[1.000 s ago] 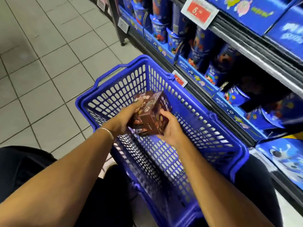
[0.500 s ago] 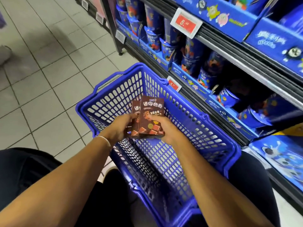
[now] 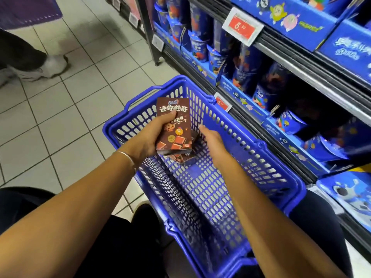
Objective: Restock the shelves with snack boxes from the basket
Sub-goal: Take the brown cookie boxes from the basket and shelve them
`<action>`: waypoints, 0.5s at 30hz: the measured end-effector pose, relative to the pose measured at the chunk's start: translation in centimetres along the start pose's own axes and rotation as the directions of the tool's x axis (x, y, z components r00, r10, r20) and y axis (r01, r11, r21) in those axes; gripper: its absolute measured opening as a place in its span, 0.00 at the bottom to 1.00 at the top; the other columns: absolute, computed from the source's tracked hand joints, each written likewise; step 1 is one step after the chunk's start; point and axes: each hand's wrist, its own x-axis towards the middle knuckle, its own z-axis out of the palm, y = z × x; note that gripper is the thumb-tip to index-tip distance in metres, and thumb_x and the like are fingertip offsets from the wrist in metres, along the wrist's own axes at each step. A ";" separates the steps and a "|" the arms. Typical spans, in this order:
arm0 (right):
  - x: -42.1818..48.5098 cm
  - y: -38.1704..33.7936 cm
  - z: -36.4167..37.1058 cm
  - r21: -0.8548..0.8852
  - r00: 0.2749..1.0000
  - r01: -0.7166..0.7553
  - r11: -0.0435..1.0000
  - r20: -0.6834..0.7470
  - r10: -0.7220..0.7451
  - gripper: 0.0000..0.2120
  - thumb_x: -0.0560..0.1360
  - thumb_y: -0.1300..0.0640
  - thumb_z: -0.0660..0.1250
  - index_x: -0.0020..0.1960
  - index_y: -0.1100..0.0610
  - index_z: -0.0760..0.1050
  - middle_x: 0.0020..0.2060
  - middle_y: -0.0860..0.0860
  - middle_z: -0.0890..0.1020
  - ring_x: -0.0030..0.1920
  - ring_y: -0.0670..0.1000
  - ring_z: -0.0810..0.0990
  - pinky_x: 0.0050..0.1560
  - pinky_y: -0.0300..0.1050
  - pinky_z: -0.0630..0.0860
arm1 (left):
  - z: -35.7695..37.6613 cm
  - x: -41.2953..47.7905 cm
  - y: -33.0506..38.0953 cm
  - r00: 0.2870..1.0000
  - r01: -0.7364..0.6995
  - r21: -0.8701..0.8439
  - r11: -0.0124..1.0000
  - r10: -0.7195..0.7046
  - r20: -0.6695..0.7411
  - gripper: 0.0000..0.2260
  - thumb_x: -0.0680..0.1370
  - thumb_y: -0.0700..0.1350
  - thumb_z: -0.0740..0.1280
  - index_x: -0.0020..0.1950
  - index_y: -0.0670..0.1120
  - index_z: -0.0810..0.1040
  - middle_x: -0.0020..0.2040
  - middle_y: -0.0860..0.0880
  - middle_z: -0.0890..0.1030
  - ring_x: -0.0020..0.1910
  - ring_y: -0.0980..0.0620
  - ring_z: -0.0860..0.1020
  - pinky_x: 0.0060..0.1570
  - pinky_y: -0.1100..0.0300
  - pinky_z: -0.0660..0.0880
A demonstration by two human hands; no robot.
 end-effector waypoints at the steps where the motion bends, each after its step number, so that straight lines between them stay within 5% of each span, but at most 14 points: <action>1: 0.5 1.3 0.2 -0.085 1.000 -0.006 0.996 -0.012 0.005 0.29 0.77 0.40 0.68 0.70 0.57 0.72 0.69 0.54 0.76 0.69 0.55 0.73 0.68 0.51 0.69 | -0.3 0.0 -0.3 1.000 0.004 -0.017 1.000 -0.005 -0.022 0.18 0.80 0.55 0.72 0.60 0.43 0.78 0.44 0.44 0.89 0.38 0.45 0.88 0.34 0.51 0.85; 4: 0.8 4.0 2.1 -0.130 1.000 -0.011 0.991 0.027 0.015 0.28 0.76 0.45 0.72 0.70 0.56 0.69 0.66 0.53 0.76 0.65 0.53 0.75 0.60 0.43 0.68 | -1.3 -0.1 -1.5 0.997 0.018 -0.073 0.997 -0.023 -0.069 0.18 0.80 0.55 0.73 0.61 0.43 0.78 0.44 0.44 0.89 0.39 0.44 0.89 0.38 0.47 0.86; 7: 0.9 4.8 4.4 -0.118 1.000 0.025 0.993 -0.001 -0.026 0.33 0.75 0.52 0.74 0.75 0.56 0.63 0.68 0.56 0.76 0.66 0.56 0.77 0.68 0.52 0.72 | -2.2 -0.1 -2.6 0.995 0.022 -0.091 0.996 -0.031 -0.093 0.19 0.80 0.56 0.73 0.61 0.43 0.78 0.43 0.44 0.89 0.38 0.44 0.88 0.35 0.49 0.85; 12: 0.1 5.2 5.7 -0.206 0.995 0.094 0.974 0.037 -0.088 0.32 0.72 0.53 0.76 0.72 0.56 0.68 0.58 0.49 0.78 0.56 0.50 0.76 0.57 0.43 0.72 | -3.3 -1.0 -2.8 0.991 0.025 -0.103 0.994 -0.038 -0.126 0.22 0.79 0.57 0.74 0.65 0.44 0.76 0.44 0.44 0.89 0.40 0.44 0.89 0.36 0.49 0.84; 15: -0.3 5.8 5.7 -0.399 0.989 0.148 0.905 0.058 -0.136 0.31 0.69 0.51 0.79 0.69 0.55 0.74 0.62 0.53 0.81 0.63 0.55 0.79 0.64 0.50 0.75 | -3.1 -1.9 -2.5 0.992 0.008 -0.118 0.993 -0.023 -0.128 0.21 0.78 0.57 0.74 0.63 0.44 0.77 0.45 0.44 0.89 0.40 0.45 0.89 0.35 0.50 0.84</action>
